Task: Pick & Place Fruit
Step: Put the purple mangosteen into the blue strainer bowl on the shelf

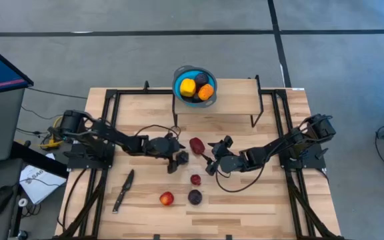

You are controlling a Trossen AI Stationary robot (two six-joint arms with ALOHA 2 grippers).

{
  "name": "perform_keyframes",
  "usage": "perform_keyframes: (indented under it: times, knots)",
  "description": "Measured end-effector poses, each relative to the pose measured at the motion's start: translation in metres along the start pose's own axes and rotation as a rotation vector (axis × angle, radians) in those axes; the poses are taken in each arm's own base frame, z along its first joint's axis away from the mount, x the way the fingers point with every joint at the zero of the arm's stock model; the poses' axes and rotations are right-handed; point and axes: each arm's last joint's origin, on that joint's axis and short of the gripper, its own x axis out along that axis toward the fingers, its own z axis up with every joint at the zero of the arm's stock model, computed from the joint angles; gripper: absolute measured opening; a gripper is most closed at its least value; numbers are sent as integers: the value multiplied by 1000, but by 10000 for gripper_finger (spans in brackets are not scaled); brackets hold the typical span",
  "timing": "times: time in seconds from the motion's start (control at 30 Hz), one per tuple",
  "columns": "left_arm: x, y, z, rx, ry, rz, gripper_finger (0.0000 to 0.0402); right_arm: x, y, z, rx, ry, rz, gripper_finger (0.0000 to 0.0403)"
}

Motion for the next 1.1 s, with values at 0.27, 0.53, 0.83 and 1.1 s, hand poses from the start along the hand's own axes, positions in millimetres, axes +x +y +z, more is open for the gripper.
perform_keyframes:
  times: [0.27,0.53,0.83,1.1]
  knots:
    - [1,3,-8,-91,62,34,286,0,0,0,3,-2,1,270]
    - [1,2,-9,-97,86,-4,220,0,0,0,13,-2,2,270]
    - [-31,3,27,-74,-65,-51,217,2,4,2,14,-30,48,270]
    - [-85,-12,75,105,-429,-274,219,6,7,14,24,-115,136,271]
